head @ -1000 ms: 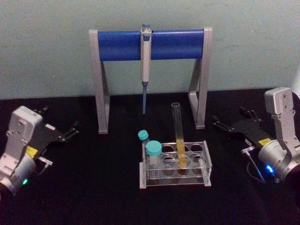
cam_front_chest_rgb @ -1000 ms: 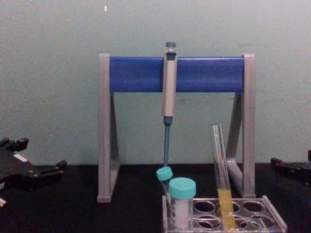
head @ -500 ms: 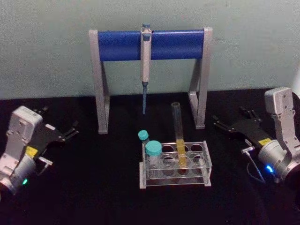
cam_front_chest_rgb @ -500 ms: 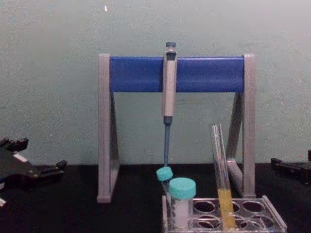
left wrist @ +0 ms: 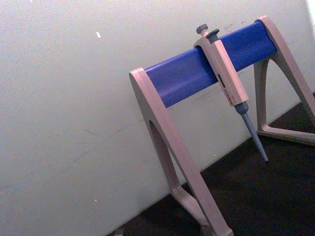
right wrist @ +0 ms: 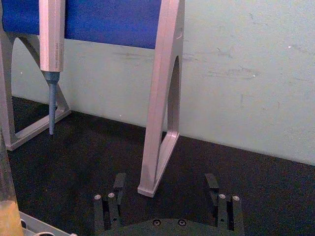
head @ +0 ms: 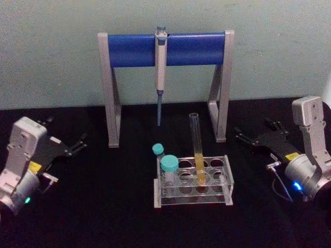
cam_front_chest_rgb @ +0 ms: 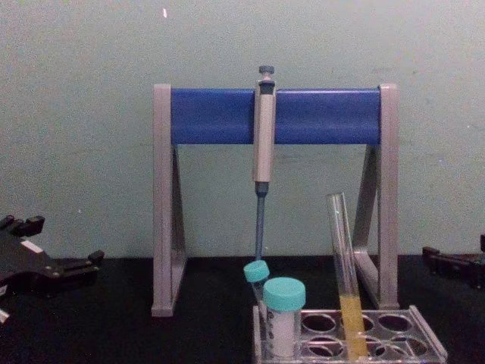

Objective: Pick up the test tube from the test tube rack, shake it, then place it back into the test tube rack.

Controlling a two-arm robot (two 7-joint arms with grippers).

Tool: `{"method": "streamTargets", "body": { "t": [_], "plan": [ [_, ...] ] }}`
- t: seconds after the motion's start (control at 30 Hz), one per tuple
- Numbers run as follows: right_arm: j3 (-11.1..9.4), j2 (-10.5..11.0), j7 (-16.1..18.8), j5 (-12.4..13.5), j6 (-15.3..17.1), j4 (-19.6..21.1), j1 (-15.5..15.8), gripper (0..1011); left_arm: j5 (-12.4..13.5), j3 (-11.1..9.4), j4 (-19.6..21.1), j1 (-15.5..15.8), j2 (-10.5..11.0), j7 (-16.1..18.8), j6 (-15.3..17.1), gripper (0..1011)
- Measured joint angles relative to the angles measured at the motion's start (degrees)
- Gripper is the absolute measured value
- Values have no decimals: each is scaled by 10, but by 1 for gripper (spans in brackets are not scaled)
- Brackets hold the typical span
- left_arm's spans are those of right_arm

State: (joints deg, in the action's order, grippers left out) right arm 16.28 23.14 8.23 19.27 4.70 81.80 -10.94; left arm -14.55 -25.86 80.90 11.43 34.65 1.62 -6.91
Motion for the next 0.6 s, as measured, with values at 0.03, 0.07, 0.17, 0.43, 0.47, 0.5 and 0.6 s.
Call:
{"method": "streamTargets", "body": {
  "t": [0.03, 0.07, 0.17, 0.43, 0.47, 0.5, 0.6],
  "plan": [
    [0, 0, 0, 0, 0, 0, 0, 1000, 0, 0, 0, 0, 0, 0, 0, 1001],
    [0, 0, 0, 0, 0, 0, 0, 1000, 0, 0, 0, 0, 0, 0, 0, 1001],
    [0, 0, 0, 0, 0, 0, 0, 1000, 0, 0, 0, 0, 0, 0, 0, 1001],
    [0, 0, 0, 0, 0, 0, 0, 1000, 0, 0, 0, 0, 0, 0, 0, 1001],
    [0, 0, 0, 0, 0, 0, 0, 1000, 0, 0, 0, 0, 0, 0, 0, 1001],
    [0, 0, 0, 0, 0, 0, 0, 1000, 0, 0, 0, 0, 0, 0, 0, 1001],
    [0, 0, 0, 0, 0, 0, 0, 1000, 0, 0, 0, 0, 0, 0, 0, 1001]
  ]
}}
